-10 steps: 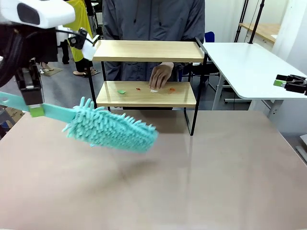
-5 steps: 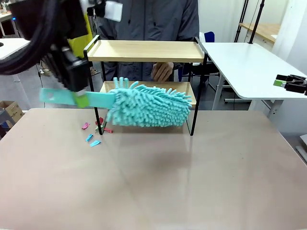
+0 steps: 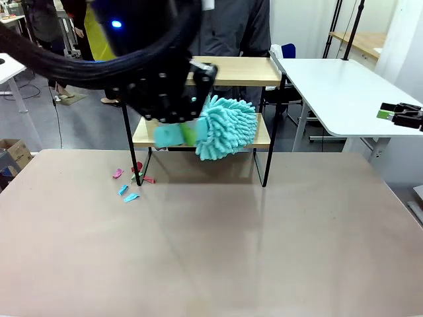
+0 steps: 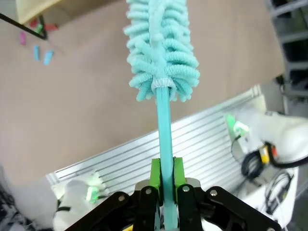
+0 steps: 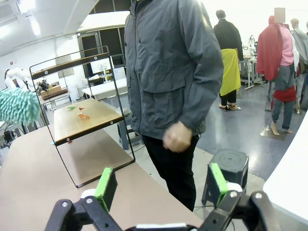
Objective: Clean the shelf.
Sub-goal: Clean the specific section of the Shelf indicated by the human with the Duster.
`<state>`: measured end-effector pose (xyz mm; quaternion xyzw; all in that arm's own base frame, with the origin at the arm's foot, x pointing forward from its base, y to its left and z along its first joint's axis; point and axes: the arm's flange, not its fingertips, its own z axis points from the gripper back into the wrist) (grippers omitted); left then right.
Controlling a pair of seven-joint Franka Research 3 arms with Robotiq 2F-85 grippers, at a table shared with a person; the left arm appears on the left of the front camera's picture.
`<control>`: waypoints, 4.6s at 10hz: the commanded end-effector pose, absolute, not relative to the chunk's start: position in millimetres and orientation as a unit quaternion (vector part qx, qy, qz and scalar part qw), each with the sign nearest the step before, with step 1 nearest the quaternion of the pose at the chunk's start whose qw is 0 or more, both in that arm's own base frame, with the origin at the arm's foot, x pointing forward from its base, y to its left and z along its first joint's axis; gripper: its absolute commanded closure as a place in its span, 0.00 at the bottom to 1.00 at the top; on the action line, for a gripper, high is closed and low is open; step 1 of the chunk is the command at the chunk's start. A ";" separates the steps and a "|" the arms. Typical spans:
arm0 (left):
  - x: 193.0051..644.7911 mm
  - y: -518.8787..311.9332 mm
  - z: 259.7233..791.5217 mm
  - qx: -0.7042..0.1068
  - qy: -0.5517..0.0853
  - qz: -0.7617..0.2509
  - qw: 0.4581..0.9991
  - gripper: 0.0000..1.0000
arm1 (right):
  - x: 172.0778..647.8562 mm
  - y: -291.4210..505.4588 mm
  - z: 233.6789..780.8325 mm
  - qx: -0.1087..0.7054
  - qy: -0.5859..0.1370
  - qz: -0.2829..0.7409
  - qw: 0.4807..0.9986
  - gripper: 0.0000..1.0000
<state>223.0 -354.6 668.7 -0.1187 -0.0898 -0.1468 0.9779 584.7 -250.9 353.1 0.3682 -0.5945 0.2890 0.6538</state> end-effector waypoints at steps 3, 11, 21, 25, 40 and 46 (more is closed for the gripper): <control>223.0 -354.6 668.7 -0.119 -0.090 -0.147 0.978 0.87 | 585.7 -249.7 356.4 0.367 -0.598 0.289 0.652 0.00; 246.3 -491.7 610.3 -0.103 -0.231 -0.039 0.967 0.87 | 585.7 -249.7 356.4 0.367 -0.598 0.289 0.652 0.00; 323.7 -539.3 522.9 -0.094 -0.247 -0.029 0.964 0.87 | 585.7 -249.7 356.4 0.367 -0.598 0.289 0.652 0.00; 338.8 -535.4 503.8 -0.052 -0.193 -0.031 0.979 0.87 | 585.7 -249.7 356.4 0.367 -0.598 0.289 0.652 0.00; 394.9 -331.7 492.0 0.152 -0.123 0.004 0.981 0.87 | 585.7 -249.7 356.4 0.367 -0.598 0.289 0.652 0.00; 371.0 -305.8 530.6 0.180 -0.166 0.038 0.969 0.87 | 585.7 -249.7 356.4 0.367 -0.598 0.289 0.652 0.00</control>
